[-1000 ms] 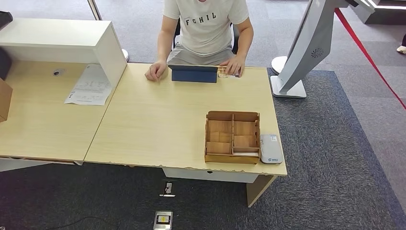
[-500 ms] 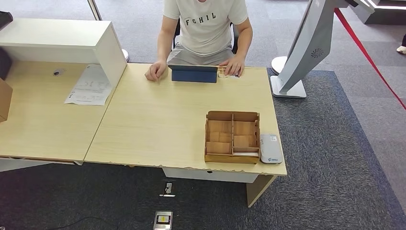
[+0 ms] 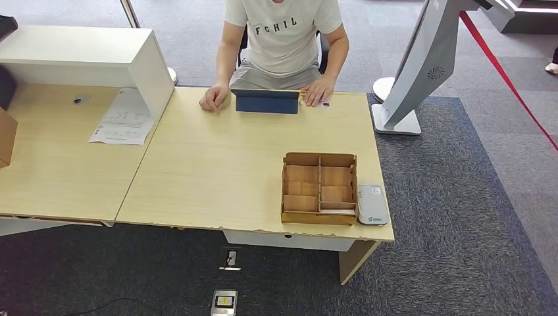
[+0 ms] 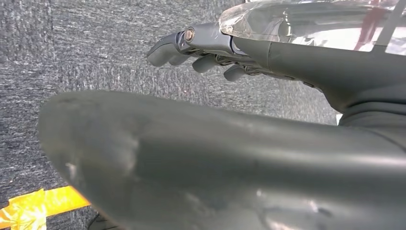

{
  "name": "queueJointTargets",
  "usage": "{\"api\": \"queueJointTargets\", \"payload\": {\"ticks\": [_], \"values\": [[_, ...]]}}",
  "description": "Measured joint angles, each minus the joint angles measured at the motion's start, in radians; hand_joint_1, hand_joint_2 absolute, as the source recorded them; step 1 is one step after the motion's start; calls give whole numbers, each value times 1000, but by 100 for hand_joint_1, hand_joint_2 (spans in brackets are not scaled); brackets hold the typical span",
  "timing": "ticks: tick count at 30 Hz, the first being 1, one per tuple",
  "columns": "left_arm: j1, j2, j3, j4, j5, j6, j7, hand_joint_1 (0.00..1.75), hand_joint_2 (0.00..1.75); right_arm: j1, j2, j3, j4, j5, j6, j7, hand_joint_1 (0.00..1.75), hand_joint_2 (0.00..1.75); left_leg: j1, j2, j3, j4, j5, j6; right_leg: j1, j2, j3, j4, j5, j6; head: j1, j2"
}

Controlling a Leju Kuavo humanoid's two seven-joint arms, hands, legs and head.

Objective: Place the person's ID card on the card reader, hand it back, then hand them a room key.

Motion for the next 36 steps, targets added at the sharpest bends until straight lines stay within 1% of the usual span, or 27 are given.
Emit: {"api": "queueJointTargets", "payload": {"ticks": [17,20,24,36], "values": [[0,-1,0,0,4,-1,-4,0,0,0,-3,12,1,-4,-6,-11,0,0,0,0,0,0,0,0,0,0,0,0,0,0,0,0],[-1,-12,0,0,17,22,-7,0,0,0,0,15,2,5,-10,-7,0,0,0,0,0,0,0,0,0,0,0,0,0,0,0,0],[-7,-31,0,0,21,39,15,0,0,0,5,22,4,13,-16,10,0,0,0,-1,0,0,0,0,-1,0,0,0,0,0,0,0],[-15,-45,4,0,23,47,16,0,0,0,14,41,4,19,-18,9,0,0,0,-1,0,0,0,0,-1,0,0,0,0,0,0,0]]}}
